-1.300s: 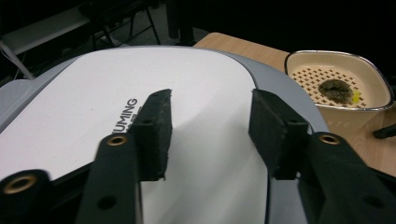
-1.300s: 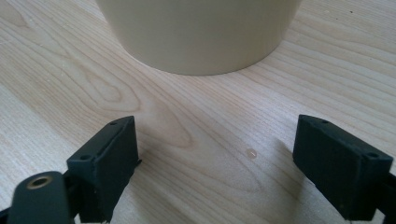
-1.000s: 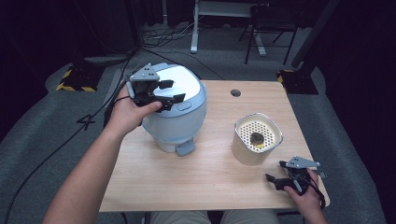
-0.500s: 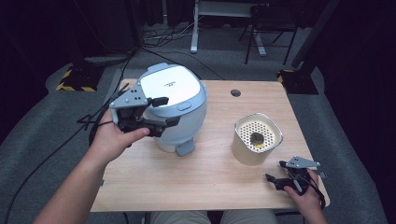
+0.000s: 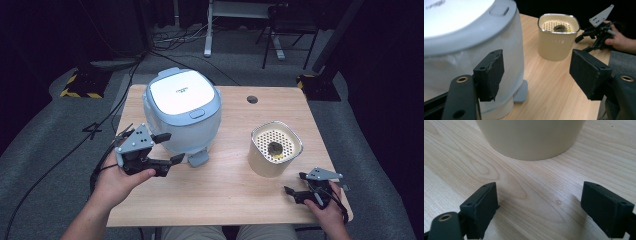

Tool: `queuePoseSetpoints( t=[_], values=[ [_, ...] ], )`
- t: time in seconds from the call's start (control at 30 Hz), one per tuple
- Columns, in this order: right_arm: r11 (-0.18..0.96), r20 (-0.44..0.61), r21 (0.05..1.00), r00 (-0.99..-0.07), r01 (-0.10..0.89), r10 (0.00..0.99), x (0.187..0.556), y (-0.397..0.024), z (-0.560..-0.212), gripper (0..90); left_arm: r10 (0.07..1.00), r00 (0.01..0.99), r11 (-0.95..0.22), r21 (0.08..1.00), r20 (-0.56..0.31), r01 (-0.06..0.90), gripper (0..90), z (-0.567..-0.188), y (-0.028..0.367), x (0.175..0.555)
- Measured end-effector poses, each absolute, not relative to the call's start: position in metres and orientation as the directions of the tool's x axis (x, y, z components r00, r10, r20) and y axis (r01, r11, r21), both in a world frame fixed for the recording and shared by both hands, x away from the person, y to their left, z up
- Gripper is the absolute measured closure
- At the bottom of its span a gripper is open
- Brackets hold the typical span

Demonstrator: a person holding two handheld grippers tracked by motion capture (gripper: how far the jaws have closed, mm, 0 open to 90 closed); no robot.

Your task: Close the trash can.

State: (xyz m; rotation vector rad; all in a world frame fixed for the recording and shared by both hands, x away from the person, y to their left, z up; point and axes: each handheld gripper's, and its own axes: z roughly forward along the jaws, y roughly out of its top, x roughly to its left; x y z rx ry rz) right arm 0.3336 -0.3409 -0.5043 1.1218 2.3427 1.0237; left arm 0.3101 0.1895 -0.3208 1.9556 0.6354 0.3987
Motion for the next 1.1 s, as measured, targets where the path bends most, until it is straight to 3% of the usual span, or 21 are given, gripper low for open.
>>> queuePoseSetpoints(
  t=[0.33, 0.47, 0.8, 1.1],
  values=[
    [0.425, -0.001, 0.735, -0.625, 0.529, 0.78, 0.334, -0.341, -0.504, 14.3, 0.619, 0.786, -0.391, 0.866, -0.003, 0.312, 28.6, -0.375, 0.195, 0.31],
    [0.426, -0.002, 0.734, -0.626, 0.528, 0.78, 0.334, -0.341, -0.504, 14.3, 0.626, 0.779, -0.371, 0.861, -0.045, 0.348, 28.5, -0.398, 0.195, 0.309],
    [0.425, -0.001, 0.735, -0.625, 0.529, 0.78, 0.334, -0.341, -0.504, 14.3, 0.675, 0.737, -0.42, 0.813, -0.017, 0.404, 28.1, -0.453, 0.197, 0.313],
    [0.426, -0.002, 0.734, -0.627, 0.528, 0.779, 0.334, -0.341, -0.504, 14.3, 0.691, 0.722, -0.432, 0.781, -0.034, 0.45, 27.4, -0.481, 0.195, 0.318]
  ],
)
